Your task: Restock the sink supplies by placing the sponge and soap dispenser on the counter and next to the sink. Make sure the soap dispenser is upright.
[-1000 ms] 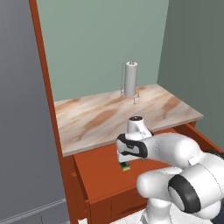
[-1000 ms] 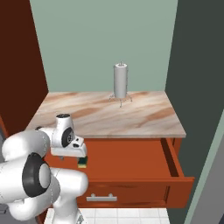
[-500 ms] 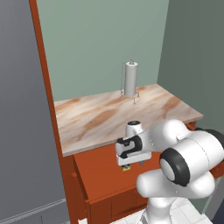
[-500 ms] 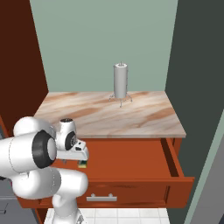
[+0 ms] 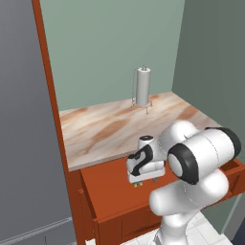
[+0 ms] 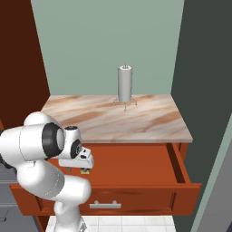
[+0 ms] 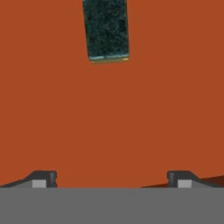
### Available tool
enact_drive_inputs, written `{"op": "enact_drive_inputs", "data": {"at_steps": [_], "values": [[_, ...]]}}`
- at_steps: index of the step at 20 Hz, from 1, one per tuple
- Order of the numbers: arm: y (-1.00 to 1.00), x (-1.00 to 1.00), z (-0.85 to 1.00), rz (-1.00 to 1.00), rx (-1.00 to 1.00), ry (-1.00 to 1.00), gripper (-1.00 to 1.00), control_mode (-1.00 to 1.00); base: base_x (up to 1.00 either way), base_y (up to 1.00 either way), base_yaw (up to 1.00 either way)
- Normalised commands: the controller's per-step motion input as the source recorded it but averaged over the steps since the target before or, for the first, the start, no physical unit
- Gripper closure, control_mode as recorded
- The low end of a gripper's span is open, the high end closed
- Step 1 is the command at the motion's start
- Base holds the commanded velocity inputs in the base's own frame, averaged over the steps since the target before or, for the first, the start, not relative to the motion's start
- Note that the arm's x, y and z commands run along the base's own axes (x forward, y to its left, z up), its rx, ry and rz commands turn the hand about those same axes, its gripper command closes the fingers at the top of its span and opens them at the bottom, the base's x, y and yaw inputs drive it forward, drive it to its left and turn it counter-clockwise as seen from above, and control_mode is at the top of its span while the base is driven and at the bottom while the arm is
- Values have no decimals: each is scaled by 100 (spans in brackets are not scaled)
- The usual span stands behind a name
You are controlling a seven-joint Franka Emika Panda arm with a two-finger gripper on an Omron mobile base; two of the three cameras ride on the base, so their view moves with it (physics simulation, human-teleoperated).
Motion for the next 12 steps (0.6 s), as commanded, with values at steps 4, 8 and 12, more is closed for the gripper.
{"op": "enact_drive_inputs", "data": {"at_steps": [4, 8, 12], "values": [[0, 11, -14, 0, 0, -6, -100, -100, 0, 0, 0], [0, 0, -14, 0, 0, -13, -100, -100, 0, 0, 0], [0, 2, -11, 0, 2, -15, -100, -100, 0, 0, 0]]}}
